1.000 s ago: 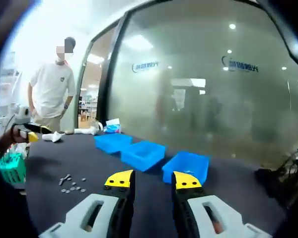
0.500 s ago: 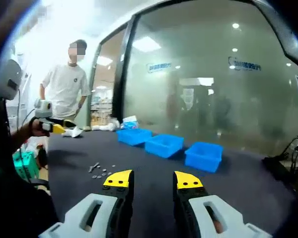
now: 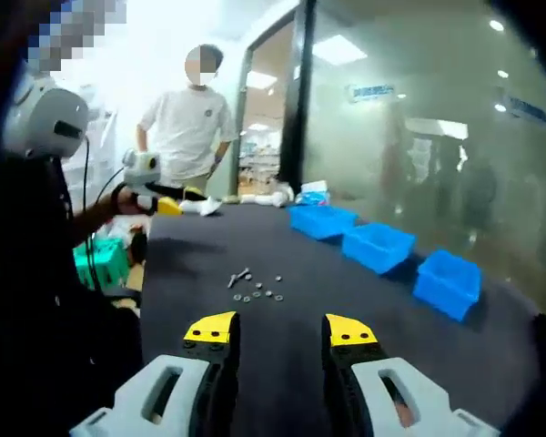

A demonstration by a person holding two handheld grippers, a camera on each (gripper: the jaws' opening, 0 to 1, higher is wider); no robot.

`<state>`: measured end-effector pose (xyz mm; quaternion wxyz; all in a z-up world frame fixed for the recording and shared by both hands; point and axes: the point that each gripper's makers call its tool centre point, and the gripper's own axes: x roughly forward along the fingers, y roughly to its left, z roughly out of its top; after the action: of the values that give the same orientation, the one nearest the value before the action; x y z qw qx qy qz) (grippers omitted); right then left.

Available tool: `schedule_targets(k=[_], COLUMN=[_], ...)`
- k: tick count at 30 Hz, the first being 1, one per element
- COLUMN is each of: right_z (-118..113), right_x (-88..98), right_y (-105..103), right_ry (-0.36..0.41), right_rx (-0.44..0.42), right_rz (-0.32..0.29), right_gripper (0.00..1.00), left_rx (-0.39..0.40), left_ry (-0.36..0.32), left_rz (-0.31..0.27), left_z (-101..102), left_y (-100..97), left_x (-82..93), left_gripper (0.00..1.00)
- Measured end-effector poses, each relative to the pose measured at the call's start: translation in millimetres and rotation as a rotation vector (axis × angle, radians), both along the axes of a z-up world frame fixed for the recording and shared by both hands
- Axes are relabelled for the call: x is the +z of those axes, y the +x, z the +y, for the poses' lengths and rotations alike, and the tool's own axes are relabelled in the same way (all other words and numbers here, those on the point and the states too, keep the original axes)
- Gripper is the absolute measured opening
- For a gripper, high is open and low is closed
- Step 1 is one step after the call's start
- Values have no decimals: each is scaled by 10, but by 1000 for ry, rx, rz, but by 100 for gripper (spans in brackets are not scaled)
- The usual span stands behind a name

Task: Sort the screws, nuts, and washers into the corresponding bins

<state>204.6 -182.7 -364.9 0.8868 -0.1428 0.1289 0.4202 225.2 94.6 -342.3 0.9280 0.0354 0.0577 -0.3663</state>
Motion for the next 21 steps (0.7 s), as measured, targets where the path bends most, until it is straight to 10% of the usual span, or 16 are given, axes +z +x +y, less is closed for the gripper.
schedule_targets(k=[21], right_z=[655], right_x=[-125], right_y=[23], right_ry=[-198], right_rx=[190], right_rz=[145], right_gripper=[26], left_rx=[-29], left_ry=[26], left_rz=[15], left_z=[29], left_y=[-70], left_x=[-99], left_gripper=[54])
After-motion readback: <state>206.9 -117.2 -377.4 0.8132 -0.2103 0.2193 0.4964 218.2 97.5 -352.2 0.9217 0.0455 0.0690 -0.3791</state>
